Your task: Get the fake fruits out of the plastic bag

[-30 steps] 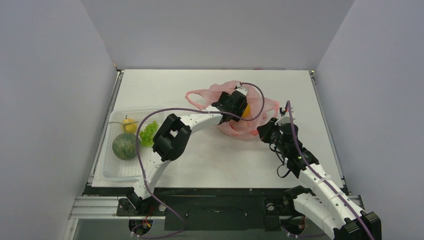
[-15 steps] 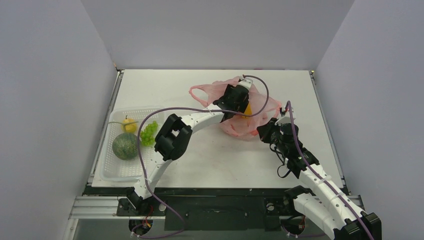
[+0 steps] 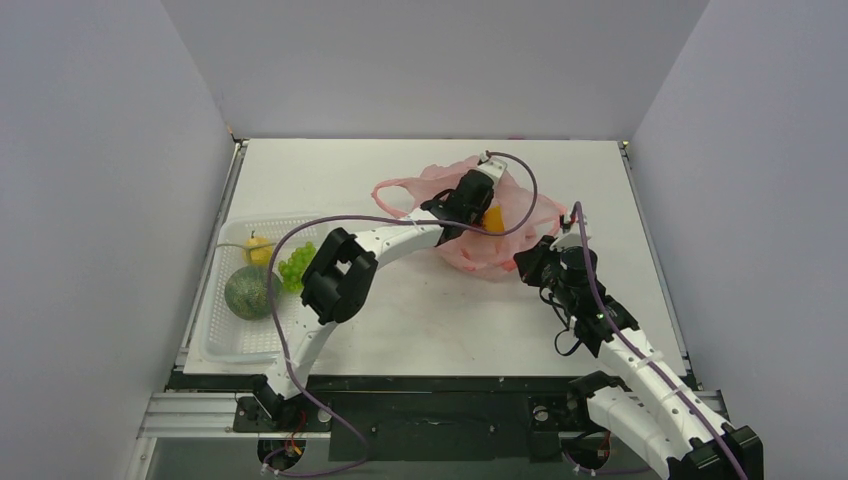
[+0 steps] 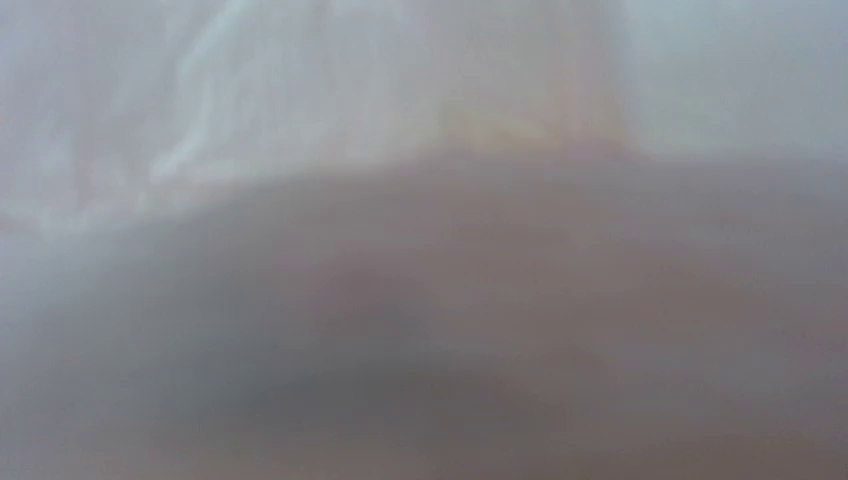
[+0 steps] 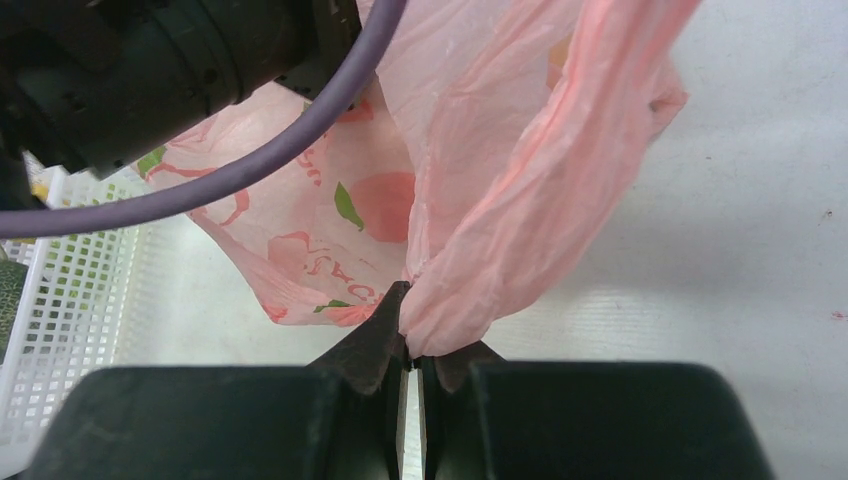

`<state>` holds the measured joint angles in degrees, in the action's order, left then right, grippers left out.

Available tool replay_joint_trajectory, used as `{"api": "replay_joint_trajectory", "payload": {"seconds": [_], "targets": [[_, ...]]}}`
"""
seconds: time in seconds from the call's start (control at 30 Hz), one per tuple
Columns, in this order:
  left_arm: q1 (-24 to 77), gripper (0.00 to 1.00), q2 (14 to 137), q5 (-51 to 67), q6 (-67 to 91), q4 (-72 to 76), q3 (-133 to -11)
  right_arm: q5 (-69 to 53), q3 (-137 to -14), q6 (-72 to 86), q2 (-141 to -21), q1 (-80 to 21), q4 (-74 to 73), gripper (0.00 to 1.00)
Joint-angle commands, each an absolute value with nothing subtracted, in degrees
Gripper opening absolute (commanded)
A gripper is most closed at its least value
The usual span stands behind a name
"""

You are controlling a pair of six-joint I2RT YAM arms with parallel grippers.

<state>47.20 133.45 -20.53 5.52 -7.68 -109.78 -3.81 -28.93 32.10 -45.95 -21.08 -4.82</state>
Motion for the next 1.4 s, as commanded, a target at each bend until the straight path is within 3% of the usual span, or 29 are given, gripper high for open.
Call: {"api": "replay_joint_trajectory", "payload": {"seconds": [0.0,0.5,0.87,1.13,1.27,1.37], "targets": [[47.5,0.0,123.8,-15.8,7.0,-10.0,-104.3,-2.4,-31.0,31.6,-46.6,-21.0,-2.8,0.0],[45.4,0.0,103.2,6.5,20.5,-11.7,-88.4,2.9,-29.4,31.3,-46.6,-20.2,-2.8,0.0],[31.4,0.0,87.9,31.9,34.6,2.1,-74.0,1.8,-30.9,30.5,-50.8,-19.8,-1.7,0.0],[25.4,0.0,81.1,28.5,30.2,-5.1,-70.8,-1.0,-31.3,29.3,-51.9,-20.1,-1.4,0.0],[28.7,0.16,85.5,24.1,30.9,-1.4,-70.0,-2.0,-31.7,29.9,-52.0,-20.4,-1.9,0.0],[36.2,0.38,91.7,13.9,27.6,-1.3,-73.2,-2.2,-31.4,30.5,-52.0,-20.2,-1.9,0.03]]}}
